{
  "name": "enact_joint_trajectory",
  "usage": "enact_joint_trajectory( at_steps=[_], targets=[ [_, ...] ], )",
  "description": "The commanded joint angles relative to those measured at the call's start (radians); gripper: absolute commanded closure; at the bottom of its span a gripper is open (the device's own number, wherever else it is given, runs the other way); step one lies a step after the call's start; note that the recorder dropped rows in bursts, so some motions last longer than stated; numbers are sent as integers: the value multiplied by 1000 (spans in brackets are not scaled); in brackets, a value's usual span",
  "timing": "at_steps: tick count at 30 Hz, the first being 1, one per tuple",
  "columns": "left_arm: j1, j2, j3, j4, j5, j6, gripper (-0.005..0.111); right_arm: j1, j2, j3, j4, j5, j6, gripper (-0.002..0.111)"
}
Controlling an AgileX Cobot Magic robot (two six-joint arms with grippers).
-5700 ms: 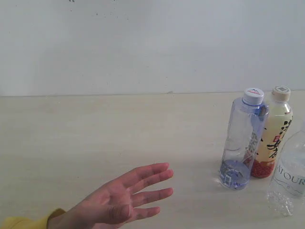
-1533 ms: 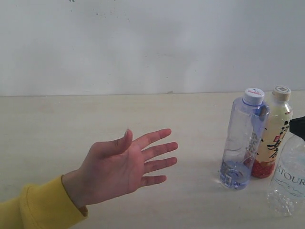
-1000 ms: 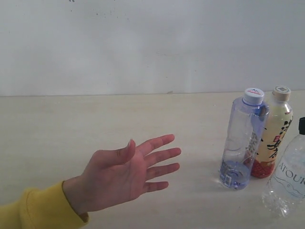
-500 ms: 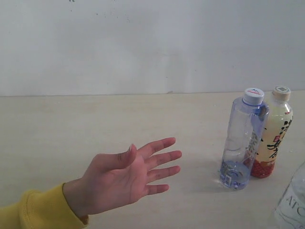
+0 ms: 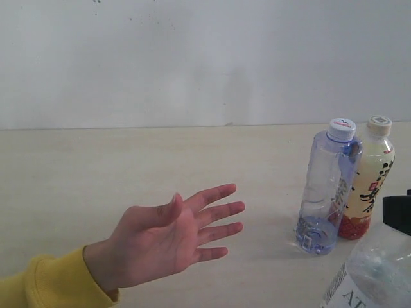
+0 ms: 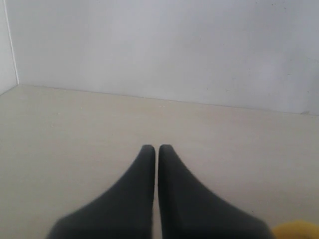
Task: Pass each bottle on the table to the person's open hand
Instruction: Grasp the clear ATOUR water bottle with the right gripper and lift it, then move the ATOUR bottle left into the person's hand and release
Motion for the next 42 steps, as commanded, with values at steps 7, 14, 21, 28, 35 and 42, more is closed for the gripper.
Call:
enact_joint_trajectory(
  at_steps=[7, 14, 21, 28, 35, 42],
  targets=[
    [3, -3, -4, 1, 1, -1, 103, 2, -1, -5, 134, 52, -114, 109],
    [3, -3, -4, 1, 1, -1, 103, 2, 53, -5, 198, 100, -186, 109],
    [3, -3, -4, 1, 1, -1, 103, 133, 151, -5, 248, 32, -243, 109],
    [3, -3, -4, 1, 1, -1, 103, 749, 340, -7, 271, -514, -241, 109],
    [3, -3, -4, 1, 1, -1, 103, 978, 600, -209, 266, -759, -337, 109],
    [3, -3, -4, 1, 1, -1, 103, 976, 728, -297, 251, -880, -359, 109]
  ],
)
